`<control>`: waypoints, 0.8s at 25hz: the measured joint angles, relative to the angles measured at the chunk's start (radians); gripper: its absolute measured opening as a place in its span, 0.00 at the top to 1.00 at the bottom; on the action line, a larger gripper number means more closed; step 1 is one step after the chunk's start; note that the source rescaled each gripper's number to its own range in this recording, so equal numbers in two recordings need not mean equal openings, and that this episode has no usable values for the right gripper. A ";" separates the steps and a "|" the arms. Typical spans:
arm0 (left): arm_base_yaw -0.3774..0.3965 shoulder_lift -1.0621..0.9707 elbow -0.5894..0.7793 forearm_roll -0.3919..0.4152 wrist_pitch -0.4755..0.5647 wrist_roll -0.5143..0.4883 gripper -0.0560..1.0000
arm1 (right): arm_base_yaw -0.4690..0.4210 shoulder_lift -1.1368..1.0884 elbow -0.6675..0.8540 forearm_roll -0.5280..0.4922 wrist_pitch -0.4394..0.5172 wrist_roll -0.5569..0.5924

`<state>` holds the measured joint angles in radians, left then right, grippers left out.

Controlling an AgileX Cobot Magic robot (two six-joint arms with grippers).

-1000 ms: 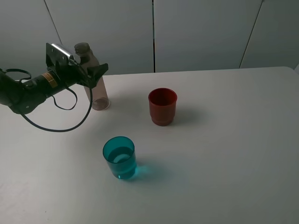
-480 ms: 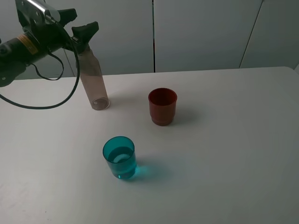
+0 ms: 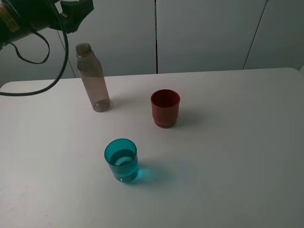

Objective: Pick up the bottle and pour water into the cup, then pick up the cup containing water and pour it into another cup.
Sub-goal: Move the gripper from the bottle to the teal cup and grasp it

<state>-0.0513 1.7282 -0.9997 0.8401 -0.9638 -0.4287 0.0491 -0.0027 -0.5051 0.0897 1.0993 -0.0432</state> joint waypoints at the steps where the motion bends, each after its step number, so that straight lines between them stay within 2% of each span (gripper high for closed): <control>1: -0.003 -0.006 0.000 0.015 0.009 -0.005 0.00 | 0.000 0.000 0.000 0.000 0.000 0.000; 5: -0.025 -0.050 0.000 0.021 0.071 -0.054 0.00 | 0.000 0.000 0.000 0.000 0.000 0.000; 11: -0.118 -0.154 0.002 0.017 0.302 -0.129 0.00 | 0.000 0.000 0.000 0.000 0.000 0.000; 15: -0.176 -0.192 0.010 0.021 0.344 -0.177 0.00 | 0.000 0.000 0.000 0.000 0.000 0.000; 18: -0.210 -0.204 0.013 0.069 0.350 -0.239 0.00 | 0.000 0.000 0.000 0.000 0.000 0.000; 20: -0.214 -0.206 0.013 0.146 0.350 -0.312 0.00 | 0.000 0.000 0.000 0.000 0.000 0.000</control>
<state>-0.2657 1.5223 -0.9863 0.9858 -0.6142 -0.7412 0.0491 -0.0027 -0.5051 0.0897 1.0993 -0.0432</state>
